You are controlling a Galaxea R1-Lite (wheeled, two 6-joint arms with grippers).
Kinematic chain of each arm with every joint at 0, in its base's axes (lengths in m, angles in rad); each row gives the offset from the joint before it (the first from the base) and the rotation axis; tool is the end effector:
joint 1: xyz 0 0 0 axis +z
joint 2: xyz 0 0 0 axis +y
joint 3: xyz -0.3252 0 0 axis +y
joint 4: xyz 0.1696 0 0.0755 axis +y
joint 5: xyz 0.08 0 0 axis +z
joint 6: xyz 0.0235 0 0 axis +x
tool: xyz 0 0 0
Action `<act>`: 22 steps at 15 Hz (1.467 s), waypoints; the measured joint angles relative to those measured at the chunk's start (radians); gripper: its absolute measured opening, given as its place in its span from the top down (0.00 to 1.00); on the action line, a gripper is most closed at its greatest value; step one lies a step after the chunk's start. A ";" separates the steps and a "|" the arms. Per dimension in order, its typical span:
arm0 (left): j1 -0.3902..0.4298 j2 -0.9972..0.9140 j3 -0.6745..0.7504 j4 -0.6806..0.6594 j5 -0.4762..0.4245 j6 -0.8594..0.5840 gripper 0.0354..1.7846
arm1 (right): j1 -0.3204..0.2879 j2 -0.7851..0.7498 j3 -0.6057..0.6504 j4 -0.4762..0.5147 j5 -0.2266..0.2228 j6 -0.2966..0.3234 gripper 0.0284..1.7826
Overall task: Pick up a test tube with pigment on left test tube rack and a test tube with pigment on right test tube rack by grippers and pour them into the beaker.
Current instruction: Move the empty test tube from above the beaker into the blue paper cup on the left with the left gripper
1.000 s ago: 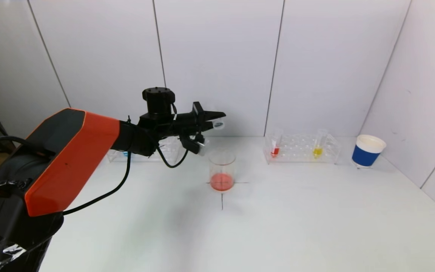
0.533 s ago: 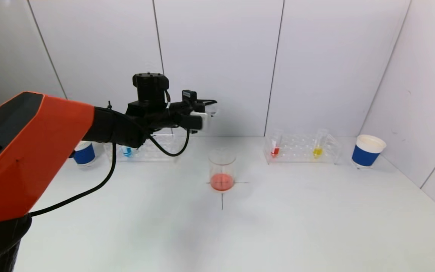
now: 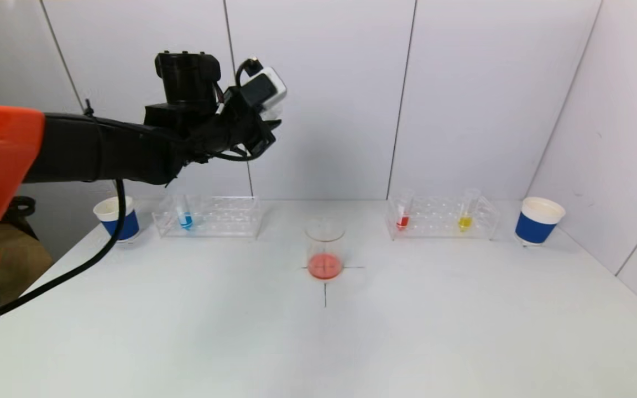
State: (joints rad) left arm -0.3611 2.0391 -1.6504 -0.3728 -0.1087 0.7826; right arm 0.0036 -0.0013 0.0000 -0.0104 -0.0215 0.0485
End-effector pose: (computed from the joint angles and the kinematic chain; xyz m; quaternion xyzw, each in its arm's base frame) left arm 0.4067 -0.1563 0.2941 0.3718 -0.0815 -0.2182 0.8986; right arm -0.0522 -0.0007 0.0765 0.0243 -0.0061 -0.0088 0.9996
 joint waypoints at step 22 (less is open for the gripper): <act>0.530 -0.331 0.221 0.294 0.104 -0.714 0.76 | -0.001 0.000 0.000 0.000 0.000 0.000 0.00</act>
State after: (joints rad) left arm 0.1691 1.7079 -1.4298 -0.0791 -0.0047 0.0687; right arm 0.0028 -0.0013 0.0000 -0.0104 -0.0215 0.0489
